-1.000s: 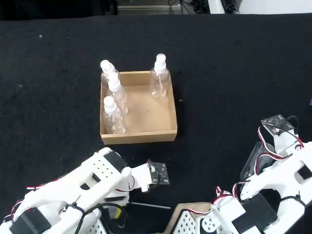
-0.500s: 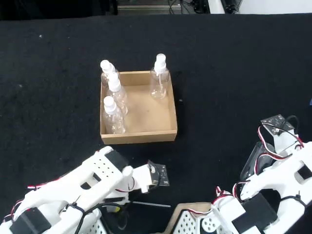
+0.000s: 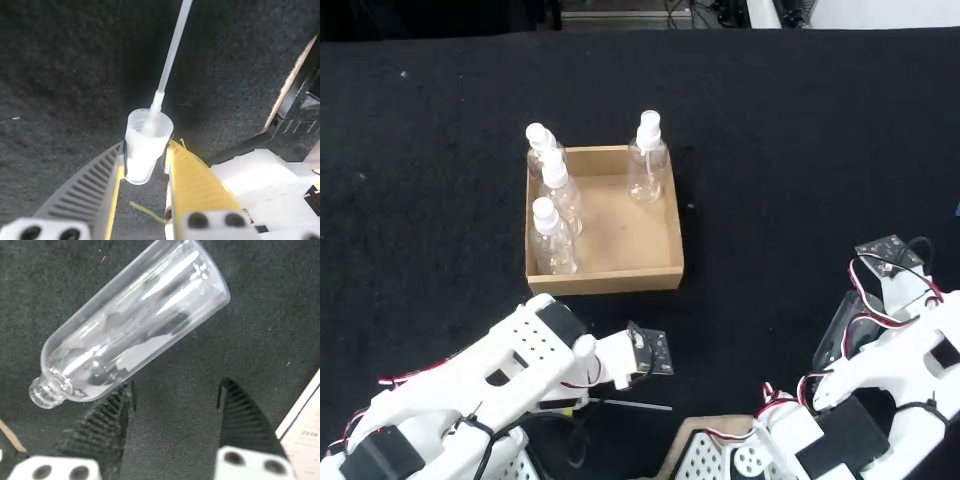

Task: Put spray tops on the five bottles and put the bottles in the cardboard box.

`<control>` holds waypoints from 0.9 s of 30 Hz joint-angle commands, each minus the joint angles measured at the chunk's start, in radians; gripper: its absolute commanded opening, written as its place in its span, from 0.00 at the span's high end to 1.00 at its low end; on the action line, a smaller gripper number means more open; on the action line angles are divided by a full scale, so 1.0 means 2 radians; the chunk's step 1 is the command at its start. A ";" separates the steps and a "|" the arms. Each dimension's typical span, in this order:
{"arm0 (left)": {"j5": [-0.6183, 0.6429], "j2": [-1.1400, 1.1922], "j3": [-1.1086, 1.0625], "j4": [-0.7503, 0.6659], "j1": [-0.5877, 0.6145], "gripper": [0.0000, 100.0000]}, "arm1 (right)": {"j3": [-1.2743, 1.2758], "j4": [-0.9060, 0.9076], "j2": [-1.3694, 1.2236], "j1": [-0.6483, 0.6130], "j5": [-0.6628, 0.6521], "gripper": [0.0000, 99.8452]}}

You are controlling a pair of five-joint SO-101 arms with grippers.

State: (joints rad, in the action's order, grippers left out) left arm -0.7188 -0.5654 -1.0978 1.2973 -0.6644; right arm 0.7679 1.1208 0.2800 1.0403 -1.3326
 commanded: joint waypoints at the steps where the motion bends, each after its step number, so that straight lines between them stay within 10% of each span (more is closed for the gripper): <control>1: 0.000 -0.007 0.034 0.048 0.003 0.92 | -0.026 -0.012 0.000 0.008 0.000 0.75; 10: -0.092 -0.007 0.110 0.128 0.142 0.92 | -0.026 -0.012 0.000 0.008 0.000 0.75; 27: -0.482 -0.006 0.178 0.183 0.484 0.92 | -0.026 -0.012 0.000 0.008 0.000 0.75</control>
State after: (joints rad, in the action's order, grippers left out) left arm -1.4737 -0.5654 -0.8216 1.6579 0.1749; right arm 0.7679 1.1208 0.2800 1.0403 -1.3326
